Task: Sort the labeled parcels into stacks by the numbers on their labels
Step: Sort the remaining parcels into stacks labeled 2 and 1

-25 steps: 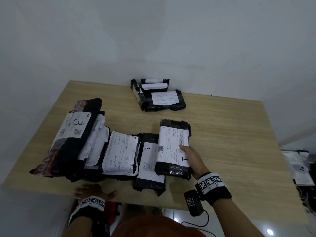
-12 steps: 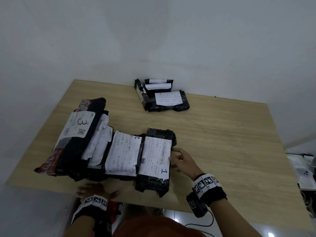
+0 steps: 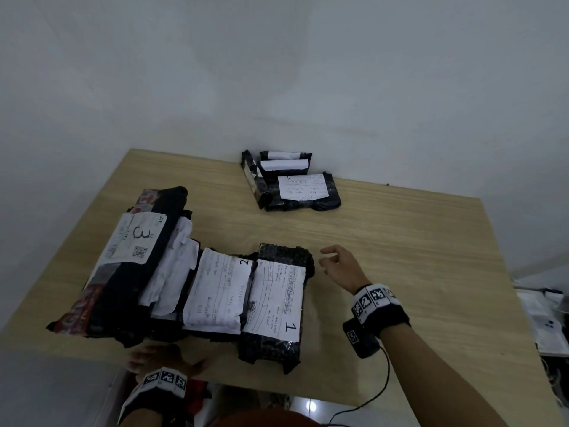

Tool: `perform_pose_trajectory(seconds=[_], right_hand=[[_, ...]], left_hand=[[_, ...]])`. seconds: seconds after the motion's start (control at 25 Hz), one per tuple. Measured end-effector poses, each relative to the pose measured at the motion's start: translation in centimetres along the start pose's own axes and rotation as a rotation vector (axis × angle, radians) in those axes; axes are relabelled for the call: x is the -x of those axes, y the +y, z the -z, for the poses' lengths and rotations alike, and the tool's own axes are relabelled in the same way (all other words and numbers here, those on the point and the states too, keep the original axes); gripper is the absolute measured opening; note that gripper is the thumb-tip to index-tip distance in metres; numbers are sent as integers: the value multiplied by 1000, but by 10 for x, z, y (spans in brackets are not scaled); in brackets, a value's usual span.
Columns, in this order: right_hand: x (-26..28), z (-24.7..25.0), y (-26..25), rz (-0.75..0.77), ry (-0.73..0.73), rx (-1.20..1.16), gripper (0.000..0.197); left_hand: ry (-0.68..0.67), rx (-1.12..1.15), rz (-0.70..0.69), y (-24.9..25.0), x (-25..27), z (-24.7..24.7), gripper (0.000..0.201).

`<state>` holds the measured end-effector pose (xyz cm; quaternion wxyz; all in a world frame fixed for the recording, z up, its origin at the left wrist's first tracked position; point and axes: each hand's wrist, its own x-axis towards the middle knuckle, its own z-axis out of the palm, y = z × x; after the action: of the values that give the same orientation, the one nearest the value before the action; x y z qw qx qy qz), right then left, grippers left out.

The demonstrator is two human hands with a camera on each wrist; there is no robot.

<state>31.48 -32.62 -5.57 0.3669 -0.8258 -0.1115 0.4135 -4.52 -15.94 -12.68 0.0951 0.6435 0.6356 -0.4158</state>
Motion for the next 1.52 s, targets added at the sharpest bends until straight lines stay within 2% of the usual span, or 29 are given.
perform_pose_trajectory(seconds=[0.12,0.24,0.32,0.44,0.52,0.56,0.64,0.68,0.72,0.8,0.84,0.88,0.96,1.08,1.24,1.4,1.52], right_hand=[[-12,23,0,19,66,155,30],[-22,40,10,4,67,382,47],[-18,50,10,11,55,528,56],[-17,68,-17,73,121,599,70],[-19,78,-47,92,188,452,75],[-18,81,-60,77,221,301,75],[-22,86,-79,11,283,-139,59],[-22,90,-84,-27,289,-362,48],[-20,95,-86,-55,288,-540,43],[-17,109,-90,-77,288,-760,42],[-16,116,-92,-74,283,-830,43],[-12,122,-96,-65,278,-897,42],[-7,132,-104,-33,264,-983,43],[3,141,-122,42,232,-1024,47],[19,148,-148,114,262,-1093,23],[35,144,-144,208,174,-1082,20],[47,142,-129,250,107,-1127,12]], left_hand=[[62,51,-66,4,10,1,143],[113,63,-96,9,27,2,148],[120,84,-123,8,47,9,143],[136,60,-253,8,63,21,124],[144,158,-301,6,73,28,122],[141,250,-329,4,79,32,115],[189,400,-384,-3,91,36,87],[231,395,-399,-5,97,40,82],[297,331,-395,-7,107,43,88],[398,185,-378,-11,118,54,121],[394,89,-363,-13,131,61,129],[416,60,-341,-14,135,62,124],[394,129,-367,-16,138,67,110],[412,198,-406,-17,139,70,107],[444,226,-361,-14,147,87,111],[405,232,-322,-12,132,80,118],[398,254,-328,-7,127,70,110]])
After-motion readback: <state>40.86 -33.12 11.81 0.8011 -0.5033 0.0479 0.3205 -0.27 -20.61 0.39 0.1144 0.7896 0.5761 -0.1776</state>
